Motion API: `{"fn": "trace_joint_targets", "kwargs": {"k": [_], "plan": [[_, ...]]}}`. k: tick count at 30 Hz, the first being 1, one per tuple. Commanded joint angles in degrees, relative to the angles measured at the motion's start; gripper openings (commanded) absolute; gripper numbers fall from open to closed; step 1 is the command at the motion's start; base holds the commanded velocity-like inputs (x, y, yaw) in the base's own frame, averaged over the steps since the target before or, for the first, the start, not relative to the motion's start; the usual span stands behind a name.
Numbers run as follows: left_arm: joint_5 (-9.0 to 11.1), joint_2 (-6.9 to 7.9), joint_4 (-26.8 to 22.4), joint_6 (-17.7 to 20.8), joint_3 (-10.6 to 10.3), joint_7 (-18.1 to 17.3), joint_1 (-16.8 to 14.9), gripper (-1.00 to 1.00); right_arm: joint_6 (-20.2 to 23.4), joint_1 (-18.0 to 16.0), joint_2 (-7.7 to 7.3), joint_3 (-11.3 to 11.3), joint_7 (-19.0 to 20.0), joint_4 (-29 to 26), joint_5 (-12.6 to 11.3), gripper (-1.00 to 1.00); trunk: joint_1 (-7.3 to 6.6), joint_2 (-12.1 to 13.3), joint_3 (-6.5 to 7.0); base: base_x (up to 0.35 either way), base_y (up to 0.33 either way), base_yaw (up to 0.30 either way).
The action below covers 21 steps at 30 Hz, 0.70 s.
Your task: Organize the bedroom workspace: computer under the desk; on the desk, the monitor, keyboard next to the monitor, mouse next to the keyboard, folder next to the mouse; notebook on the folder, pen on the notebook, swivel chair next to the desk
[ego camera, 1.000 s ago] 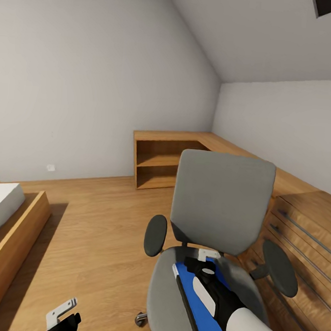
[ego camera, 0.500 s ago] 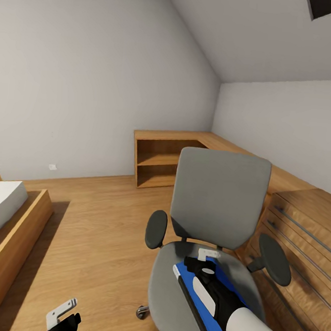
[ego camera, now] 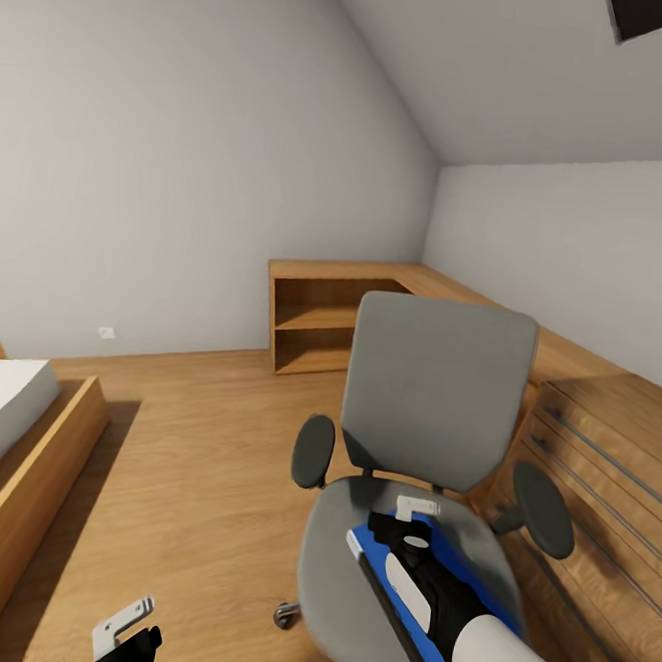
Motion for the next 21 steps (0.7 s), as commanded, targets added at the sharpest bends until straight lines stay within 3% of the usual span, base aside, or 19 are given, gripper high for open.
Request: {"fn": "trace_joint_targets", "kwargs": {"k": [1, 11, 21], "plan": [[0.16, 0.08, -0.12, 0.21, -0.25, 0.47, -0.03, 1.0, 0.26, -0.01, -0.06, 0.42, -0.53, 0.11, -1.18, 1.0, -0.03, -0.03, -0.07, -0.224, 0.0, 0.0], [0.16, 0.08, -0.12, 0.21, -0.26, 0.47, -0.03, 1.0, 0.26, -0.01, -0.06, 0.42, -0.53, 0.16, -1.17, 1.0, -0.03, -0.03, -0.07, -0.062, 0.0, 0.0], [0.16, 0.08, -0.12, 0.21, -0.26, 0.47, -0.03, 1.0, 0.26, -0.01, -0.06, 0.42, -0.53, 0.2, -1.17, 1.0, -0.03, -0.03, -0.07, -0.163, 0.0, 0.0]]}}
